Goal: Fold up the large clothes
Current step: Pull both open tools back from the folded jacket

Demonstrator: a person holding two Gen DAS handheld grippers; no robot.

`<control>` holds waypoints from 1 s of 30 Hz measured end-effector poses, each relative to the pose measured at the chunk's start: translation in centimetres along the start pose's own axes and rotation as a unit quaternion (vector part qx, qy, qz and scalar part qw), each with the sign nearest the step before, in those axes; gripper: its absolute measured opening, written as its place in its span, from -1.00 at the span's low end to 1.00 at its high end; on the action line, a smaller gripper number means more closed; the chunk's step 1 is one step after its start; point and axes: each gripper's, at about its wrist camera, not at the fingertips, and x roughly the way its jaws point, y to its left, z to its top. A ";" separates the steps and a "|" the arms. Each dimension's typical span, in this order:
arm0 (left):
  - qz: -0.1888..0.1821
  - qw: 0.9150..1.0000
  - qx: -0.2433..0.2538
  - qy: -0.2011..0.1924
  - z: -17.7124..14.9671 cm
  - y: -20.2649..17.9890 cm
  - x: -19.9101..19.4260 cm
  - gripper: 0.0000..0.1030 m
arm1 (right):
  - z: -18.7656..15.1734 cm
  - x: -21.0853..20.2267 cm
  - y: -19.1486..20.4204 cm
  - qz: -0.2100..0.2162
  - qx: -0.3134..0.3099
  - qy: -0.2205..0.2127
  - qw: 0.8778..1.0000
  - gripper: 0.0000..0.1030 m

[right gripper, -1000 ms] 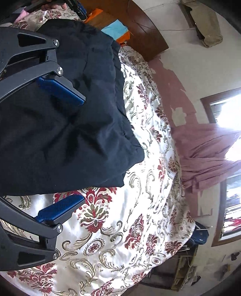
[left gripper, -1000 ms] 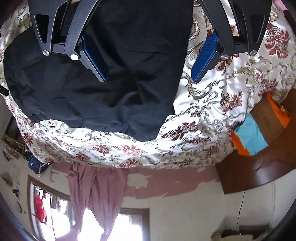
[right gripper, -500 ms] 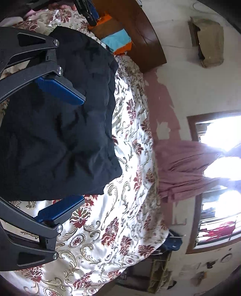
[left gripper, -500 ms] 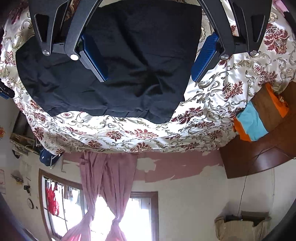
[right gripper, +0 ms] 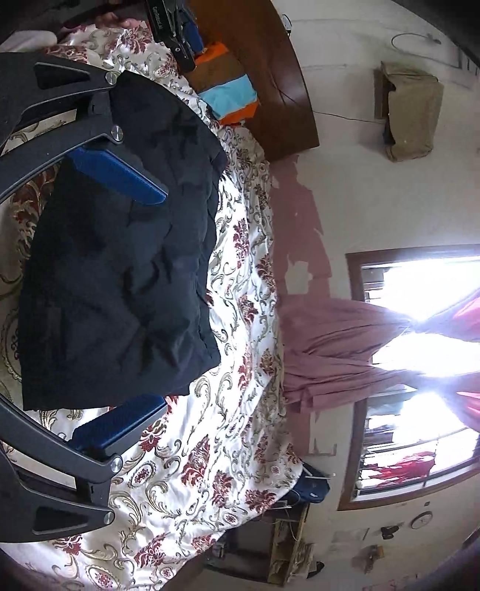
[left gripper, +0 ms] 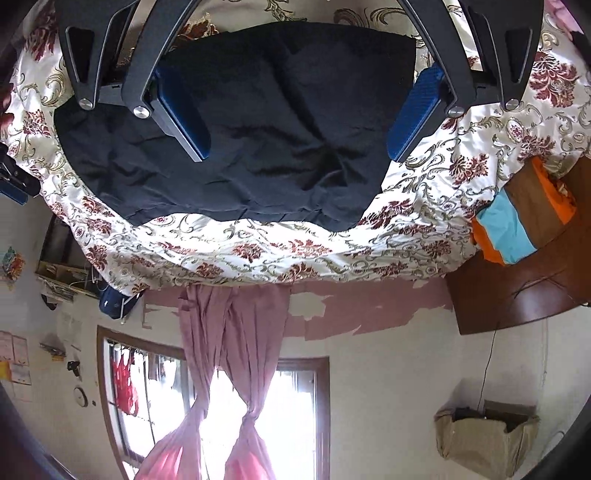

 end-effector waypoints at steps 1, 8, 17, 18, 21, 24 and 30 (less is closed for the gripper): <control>0.001 1.000 -0.001 -0.002 0.0 -0.1 -0.2 0.92 | -0.1 -0.4 0.1 -0.001 0.000 -0.003 1.000 0.97; -0.002 1.000 -0.015 -0.014 -1.1 -0.3 -2.0 0.99 | -1.0 -2.4 0.9 -0.011 -0.011 -0.012 1.000 0.97; 0.002 0.999 -0.025 -0.029 -3.3 -0.3 -4.1 1.00 | -2.4 -5.6 2.8 -0.005 -0.020 -0.035 0.999 0.97; 0.004 0.999 -0.024 -0.031 -3.6 -0.3 -4.3 1.00 | -2.6 -5.9 2.9 -0.005 -0.023 -0.036 0.999 0.97; 0.006 0.999 -0.029 -0.032 -4.3 0.0 -4.9 1.00 | -3.1 -6.6 3.5 -0.002 -0.024 -0.033 0.999 0.97; 0.008 0.999 -0.031 -0.033 -4.7 0.2 -5.5 1.00 | -3.5 -7.2 4.0 0.002 -0.024 -0.037 0.999 0.97; 0.016 0.999 -0.021 -0.038 -5.4 -0.1 -6.7 1.00 | -4.2 -8.4 5.5 0.006 -0.034 -0.051 0.998 0.97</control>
